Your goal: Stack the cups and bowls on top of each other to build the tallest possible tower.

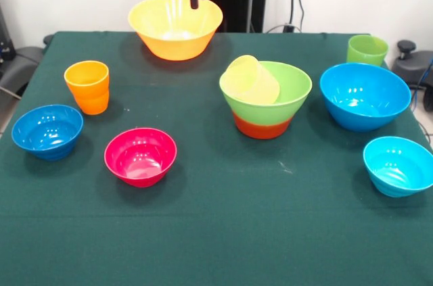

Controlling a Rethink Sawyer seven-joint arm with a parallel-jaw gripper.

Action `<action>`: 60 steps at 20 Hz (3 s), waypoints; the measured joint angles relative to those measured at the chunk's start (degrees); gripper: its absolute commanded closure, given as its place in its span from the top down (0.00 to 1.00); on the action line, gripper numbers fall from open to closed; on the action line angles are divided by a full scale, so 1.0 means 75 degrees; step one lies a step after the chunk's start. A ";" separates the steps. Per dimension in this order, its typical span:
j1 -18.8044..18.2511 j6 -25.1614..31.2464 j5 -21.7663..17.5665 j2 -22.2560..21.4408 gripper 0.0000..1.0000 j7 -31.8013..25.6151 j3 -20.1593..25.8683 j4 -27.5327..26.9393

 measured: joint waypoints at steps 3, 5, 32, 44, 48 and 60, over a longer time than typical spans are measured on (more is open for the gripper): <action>-0.0002 0.0088 -0.0011 0.0000 1.00 0.0000 0.0002 -0.0003; 0.0001 0.0124 -0.0011 0.0000 1.00 0.0000 0.0002 -0.0003; 0.0913 0.0162 -0.0113 0.0018 1.00 0.0000 0.0002 0.0280; 0.0170 0.0181 0.0882 -0.0290 1.00 0.0000 0.0093 0.0559; -0.0211 0.0185 0.1532 -0.0443 1.00 0.0000 0.0102 0.0691; -0.0309 0.0183 0.2595 -0.0470 1.00 -0.0044 0.0102 0.0920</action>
